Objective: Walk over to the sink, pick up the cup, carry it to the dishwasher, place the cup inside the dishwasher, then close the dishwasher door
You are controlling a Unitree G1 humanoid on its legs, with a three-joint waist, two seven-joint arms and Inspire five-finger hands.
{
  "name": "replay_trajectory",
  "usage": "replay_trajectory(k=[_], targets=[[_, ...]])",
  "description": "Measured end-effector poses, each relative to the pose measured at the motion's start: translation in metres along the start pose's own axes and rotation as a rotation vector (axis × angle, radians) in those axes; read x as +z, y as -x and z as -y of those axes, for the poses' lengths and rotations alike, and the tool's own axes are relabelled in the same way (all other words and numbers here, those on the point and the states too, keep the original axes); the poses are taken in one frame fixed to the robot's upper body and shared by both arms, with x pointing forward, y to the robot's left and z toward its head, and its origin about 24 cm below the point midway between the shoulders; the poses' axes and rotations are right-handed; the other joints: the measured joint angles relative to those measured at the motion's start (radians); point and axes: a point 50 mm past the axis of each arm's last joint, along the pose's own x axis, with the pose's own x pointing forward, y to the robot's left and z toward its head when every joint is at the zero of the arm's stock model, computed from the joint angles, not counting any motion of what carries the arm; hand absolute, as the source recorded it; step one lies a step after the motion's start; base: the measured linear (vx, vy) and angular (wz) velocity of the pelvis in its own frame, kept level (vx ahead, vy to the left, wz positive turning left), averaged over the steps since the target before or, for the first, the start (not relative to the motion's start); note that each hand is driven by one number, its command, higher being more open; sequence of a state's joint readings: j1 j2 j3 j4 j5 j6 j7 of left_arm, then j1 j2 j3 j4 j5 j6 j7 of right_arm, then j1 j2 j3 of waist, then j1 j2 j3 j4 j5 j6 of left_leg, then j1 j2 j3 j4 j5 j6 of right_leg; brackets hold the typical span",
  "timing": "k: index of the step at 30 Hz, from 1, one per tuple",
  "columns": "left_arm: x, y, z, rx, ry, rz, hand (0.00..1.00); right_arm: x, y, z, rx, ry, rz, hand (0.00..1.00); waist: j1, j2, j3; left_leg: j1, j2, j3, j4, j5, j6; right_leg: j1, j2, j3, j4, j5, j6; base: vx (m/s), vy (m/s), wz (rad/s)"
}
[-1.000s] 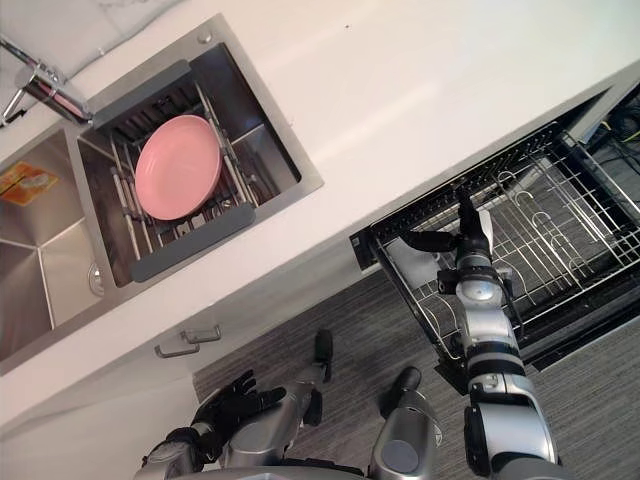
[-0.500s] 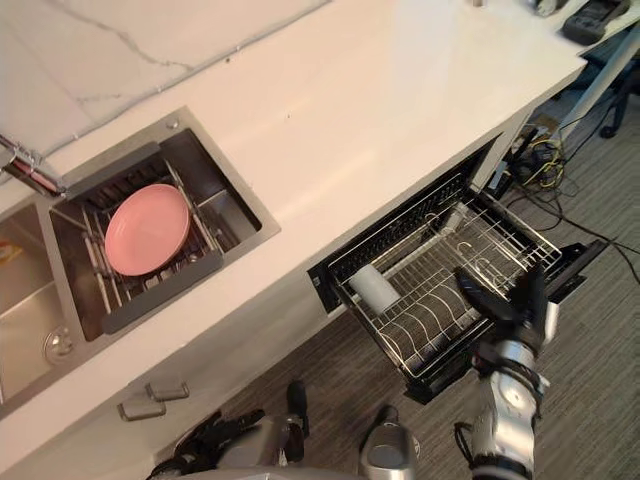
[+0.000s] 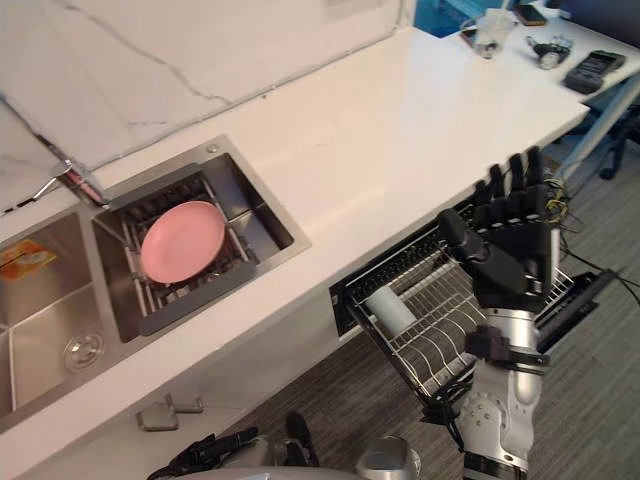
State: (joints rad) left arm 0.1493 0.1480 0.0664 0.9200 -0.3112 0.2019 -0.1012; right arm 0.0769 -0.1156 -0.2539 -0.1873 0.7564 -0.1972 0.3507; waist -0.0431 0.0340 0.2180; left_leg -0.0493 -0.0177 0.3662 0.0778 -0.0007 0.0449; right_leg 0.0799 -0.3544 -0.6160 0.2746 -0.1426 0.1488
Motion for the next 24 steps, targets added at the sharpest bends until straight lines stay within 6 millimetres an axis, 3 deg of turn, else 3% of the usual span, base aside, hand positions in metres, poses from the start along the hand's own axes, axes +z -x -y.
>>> replay_trajectory(k=[2, 4, 6, 8, 10, 13, 14, 15, 17, 20, 21, 24], targets=[[0.001, 0.000, -0.001, -0.010, -0.029, -0.002, 1.00, -0.016, -0.004, -0.009, 0.038, -0.047, -0.070, 1.00, 0.008, -0.010, -0.004, 0.008, -0.024, -0.017, -0.011, -0.007, 0.012, 0.011, -0.020, -0.009, 0.014, -0.002, -0.004, 0.09, 0.098, 0.38], [0.003, 0.000, -0.002, -0.010, -0.058, -0.005, 1.00, -0.027, -0.007, -0.015, 0.068, -0.079, -0.121, 1.00, 0.009, -0.020, -0.006, 0.019, -0.048, -0.054, -0.018, -0.013, 0.031, 0.009, -0.037, 0.050, 0.063, -0.003, -0.035, 0.14, 0.123, 0.60], [0.002, 0.001, -0.004, -0.007, -0.080, -0.019, 1.00, -0.034, -0.005, -0.013, 0.058, -0.084, -0.166, 1.00, 0.002, -0.023, -0.015, 0.045, -0.054, -0.140, -0.019, -0.015, 0.054, -0.038, -0.030, 0.213, 0.213, 0.020, -0.151, 0.17, 0.060, 1.04], [0.004, 0.000, -0.005, -0.001, -0.101, -0.042, 1.00, -0.035, 0.002, -0.008, 0.048, -0.076, -0.190, 1.00, -0.003, -0.023, -0.026, 0.046, -0.032, -0.244, -0.014, -0.016, 0.059, -0.077, 0.077, 0.367, 0.235, -0.088, -0.118, 0.18, -0.013, 1.30], [0.005, 0.000, -0.011, 0.004, -0.106, -0.063, 1.00, -0.037, 0.002, -0.010, 0.064, -0.080, -0.199, 1.00, 0.004, -0.049, -0.041, 0.053, -0.034, -0.297, -0.011, -0.010, 0.046, -0.132, 0.128, 0.435, 0.248, -0.118, -0.120, 0.17, -0.038, 1.06], [0.011, 0.000, -0.013, 0.009, -0.198, -0.061, 1.00, -0.038, -0.004, -0.018, 0.123, -0.094, -0.201, 1.00, 0.005, -0.073, -0.055, 0.058, -0.049, -0.331, 0.022, -0.029, 0.033, -0.201, 0.155, 0.446, 0.187, -0.094, -0.115, 0.17, -0.063, 0.72], [0.014, 0.000, -0.014, 0.007, -0.223, -0.053, 1.00, -0.039, -0.006, -0.021, 0.138, -0.098, -0.200, 1.00, 0.008, -0.089, -0.056, 0.054, -0.062, -0.329, 0.042, -0.048, 0.025, -0.213, 0.152, 0.450, 0.133, -0.016, -0.125, 0.13, -0.100, 0.31], [0.018, 0.000, -0.016, 0.010, -0.237, -0.046, 1.00, -0.040, -0.008, -0.023, 0.150, -0.100, -0.204, 1.00, 0.013, -0.103, -0.056, 0.045, -0.074, -0.326, 0.084, -0.079, 0.018, -0.213, 0.142, 0.461, 0.118, 0.009, -0.090, 0.12, -0.107, 0.10], [0.020, 0.000, -0.012, 0.000, -0.237, -0.036, 1.00, -0.040, -0.008, -0.023, 0.149, -0.097, -0.205, 1.00, 0.029, -0.084, -0.062, 0.011, -0.044, -0.304, 0.142, -0.121, 0.003, -0.203, 0.172, 0.465, 0.078, 0.009, -0.086, 0.09, -0.102, -0.25], [0.021, 0.000, -0.013, 0.002, -0.247, -0.038, 1.00, -0.038, -0.007, -0.018, 0.121, -0.087, -0.202, 1.00, 0.018, -0.081, -0.061, 0.002, -0.018, -0.297, 0.167, -0.142, -0.011, -0.189, 0.198, 0.465, 0.055, 0.014, -0.081, 0.04, -0.079, -0.16], [0.023, -0.003, -0.001, -0.028, -0.302, -0.073, 1.00, -0.036, -0.003, -0.014, 0.114, -0.077, -0.202, 1.00, 0.007, -0.051, -0.043, 0.044, -0.020, -0.284, 0.157, -0.164, -0.005, -0.131, 0.201, 0.474, 0.006, 0.023, -0.072, 0.00, 0.000, 0.00], [0.023, -0.003, -0.001, -0.028, -0.302, -0.073, 1.00, -0.036, -0.003, -0.014, 0.114, -0.077, -0.202, 1.00, 0.007, -0.050, -0.043, 0.044, -0.020, -0.284, 0.157, -0.164, -0.005, -0.131, 0.201, 0.474, 0.006, 0.023, -0.072, 0.00, 0.000, 0.00]])
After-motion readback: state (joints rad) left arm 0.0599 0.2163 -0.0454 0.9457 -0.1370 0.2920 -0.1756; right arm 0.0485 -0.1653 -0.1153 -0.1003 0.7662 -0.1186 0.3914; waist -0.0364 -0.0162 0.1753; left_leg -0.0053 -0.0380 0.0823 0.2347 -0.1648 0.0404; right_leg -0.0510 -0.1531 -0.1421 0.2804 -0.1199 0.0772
